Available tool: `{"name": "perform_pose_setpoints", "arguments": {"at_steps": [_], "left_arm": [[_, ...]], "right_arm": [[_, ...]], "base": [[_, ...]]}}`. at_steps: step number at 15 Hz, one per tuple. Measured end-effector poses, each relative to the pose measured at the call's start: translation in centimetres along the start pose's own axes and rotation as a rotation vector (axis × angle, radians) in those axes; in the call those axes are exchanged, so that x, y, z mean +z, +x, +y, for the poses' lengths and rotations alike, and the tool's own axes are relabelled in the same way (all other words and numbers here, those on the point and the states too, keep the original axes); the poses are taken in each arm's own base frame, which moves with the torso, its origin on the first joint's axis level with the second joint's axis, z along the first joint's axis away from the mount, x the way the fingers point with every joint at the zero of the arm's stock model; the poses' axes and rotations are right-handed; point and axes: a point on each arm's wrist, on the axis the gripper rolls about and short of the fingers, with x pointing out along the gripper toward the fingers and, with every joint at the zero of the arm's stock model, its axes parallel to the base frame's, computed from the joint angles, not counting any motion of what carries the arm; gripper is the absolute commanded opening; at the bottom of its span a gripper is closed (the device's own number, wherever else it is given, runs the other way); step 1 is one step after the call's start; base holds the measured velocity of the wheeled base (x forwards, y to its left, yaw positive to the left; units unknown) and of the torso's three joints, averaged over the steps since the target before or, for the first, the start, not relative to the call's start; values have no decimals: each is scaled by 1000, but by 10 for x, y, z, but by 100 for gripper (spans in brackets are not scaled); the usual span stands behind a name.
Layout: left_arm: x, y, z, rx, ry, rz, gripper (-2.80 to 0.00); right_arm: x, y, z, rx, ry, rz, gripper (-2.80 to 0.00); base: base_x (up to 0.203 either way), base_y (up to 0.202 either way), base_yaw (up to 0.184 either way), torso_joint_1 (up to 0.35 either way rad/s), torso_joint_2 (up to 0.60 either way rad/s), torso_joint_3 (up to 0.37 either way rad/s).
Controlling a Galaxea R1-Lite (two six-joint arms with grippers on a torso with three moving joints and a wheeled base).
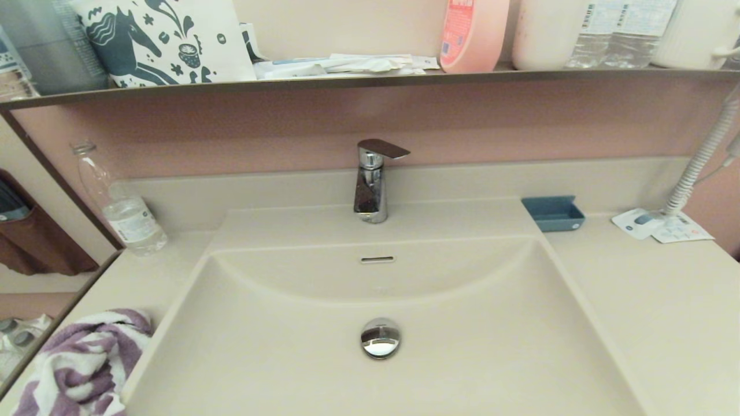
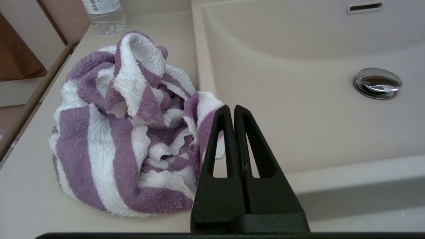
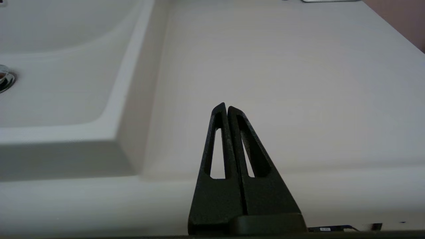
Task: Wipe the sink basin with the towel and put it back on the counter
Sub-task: Turn on the faucet
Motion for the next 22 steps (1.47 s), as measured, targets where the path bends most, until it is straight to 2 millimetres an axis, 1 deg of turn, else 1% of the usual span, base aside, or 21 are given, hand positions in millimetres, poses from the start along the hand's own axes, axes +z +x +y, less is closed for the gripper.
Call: {"name": "perform_pose_setpoints", "arguments": {"at_steps": [3, 5, 6, 8, 10, 12, 14, 15, 16, 17, 20, 22], "left_arm": [[0, 0, 0, 0, 0, 0, -280], [0, 0, 0, 0, 0, 0, -280], [0, 0, 0, 0, 0, 0, -280], [0, 0, 0, -1, 0, 0, -280], [0, 0, 0, -1, 0, 0, -280], [0, 0, 0, 0, 0, 0, -280], [0, 0, 0, -1, 0, 0, -280], [0, 0, 0, -1, 0, 0, -280], [0, 0, 0, -1, 0, 0, -280], [0, 0, 0, -1, 0, 0, -280], [0, 0, 0, -1, 0, 0, -280], [0, 0, 0, 0, 0, 0, -280]], "right_arm": [[1, -2, 0, -17, -28, 29, -280], [14, -5, 0, -12, -54, 26, -280], [26, -5, 0, -6, -54, 25, -280], [58, 2, 0, 15, -31, 32, -280], [98, 19, 1, 46, 0, 43, -280], [138, 48, 2, 81, 28, 48, -280], [171, 84, 8, 155, 49, 65, -280], [183, 103, 17, 210, 56, 81, -280], [192, 122, 30, 261, 66, 103, -280], [199, 142, 48, 293, 73, 127, -280], [209, 194, 115, 321, 55, 168, -280], [209, 222, 155, 334, 16, 179, -280]], "base": [[0, 0, 0, 0, 0, 0], [0, 0, 0, 0, 0, 0], [0, 0, 0, 0, 0, 0], [0, 0, 0, 0, 0, 0], [0, 0, 0, 0, 0, 0], [0, 0, 0, 0, 0, 0], [0, 0, 0, 0, 0, 0], [0, 0, 0, 0, 0, 0], [0, 0, 0, 0, 0, 0], [0, 0, 0, 0, 0, 0], [0, 0, 0, 0, 0, 0], [0, 0, 0, 0, 0, 0]]}}
